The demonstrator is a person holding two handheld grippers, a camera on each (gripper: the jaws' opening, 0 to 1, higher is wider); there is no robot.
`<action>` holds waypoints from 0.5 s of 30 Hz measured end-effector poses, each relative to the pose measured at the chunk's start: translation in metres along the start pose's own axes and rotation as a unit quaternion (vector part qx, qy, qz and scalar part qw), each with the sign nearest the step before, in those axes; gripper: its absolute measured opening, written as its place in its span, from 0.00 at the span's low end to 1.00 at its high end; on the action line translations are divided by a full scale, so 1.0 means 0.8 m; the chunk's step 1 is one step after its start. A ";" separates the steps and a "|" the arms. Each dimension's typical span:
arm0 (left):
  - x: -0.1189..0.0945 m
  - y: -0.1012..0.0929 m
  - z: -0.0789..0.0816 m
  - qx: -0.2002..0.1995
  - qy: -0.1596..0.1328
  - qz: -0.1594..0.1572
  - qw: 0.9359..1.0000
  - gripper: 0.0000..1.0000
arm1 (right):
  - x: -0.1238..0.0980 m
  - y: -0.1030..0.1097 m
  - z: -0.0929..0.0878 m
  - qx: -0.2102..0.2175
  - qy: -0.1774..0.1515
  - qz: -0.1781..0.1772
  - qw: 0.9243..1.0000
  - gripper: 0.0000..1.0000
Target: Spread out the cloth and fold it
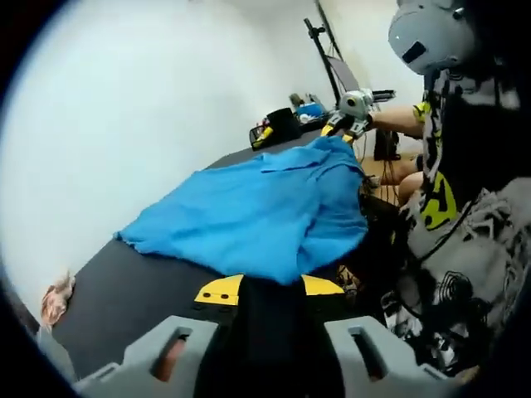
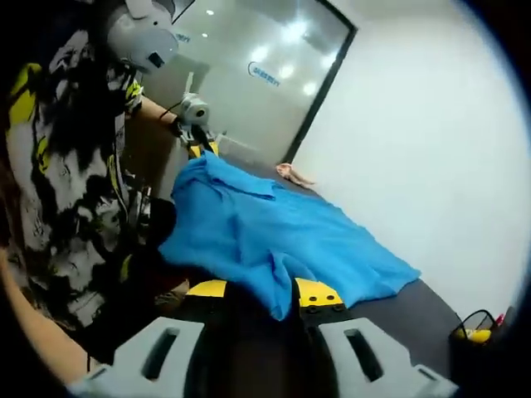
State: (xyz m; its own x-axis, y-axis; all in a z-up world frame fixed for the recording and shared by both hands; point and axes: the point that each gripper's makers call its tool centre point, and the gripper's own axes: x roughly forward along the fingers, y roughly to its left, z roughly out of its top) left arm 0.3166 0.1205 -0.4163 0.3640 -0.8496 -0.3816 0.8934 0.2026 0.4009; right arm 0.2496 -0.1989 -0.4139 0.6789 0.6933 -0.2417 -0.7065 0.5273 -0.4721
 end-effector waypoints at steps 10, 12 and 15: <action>-0.026 0.003 -0.018 0.086 0.036 -0.009 0.996 0.15 | -0.025 -0.005 -0.023 -0.009 0.020 -0.010 1.000 0.16; -0.016 -0.007 -0.010 0.088 0.016 -0.034 0.995 0.15 | -0.017 -0.005 -0.019 -0.005 0.019 -0.012 1.000 0.16; -0.006 -0.012 -0.002 0.118 0.013 -0.048 0.992 0.17 | -0.012 -0.006 -0.012 -0.004 0.018 -0.017 1.000 0.16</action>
State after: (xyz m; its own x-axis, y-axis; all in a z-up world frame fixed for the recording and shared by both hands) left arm 0.3066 0.1237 -0.4193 0.2901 -0.8459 -0.4475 0.8390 -0.0001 0.5441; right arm 0.2484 -0.2123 -0.4175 0.7092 0.6570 -0.2558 -0.6815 0.5459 -0.4873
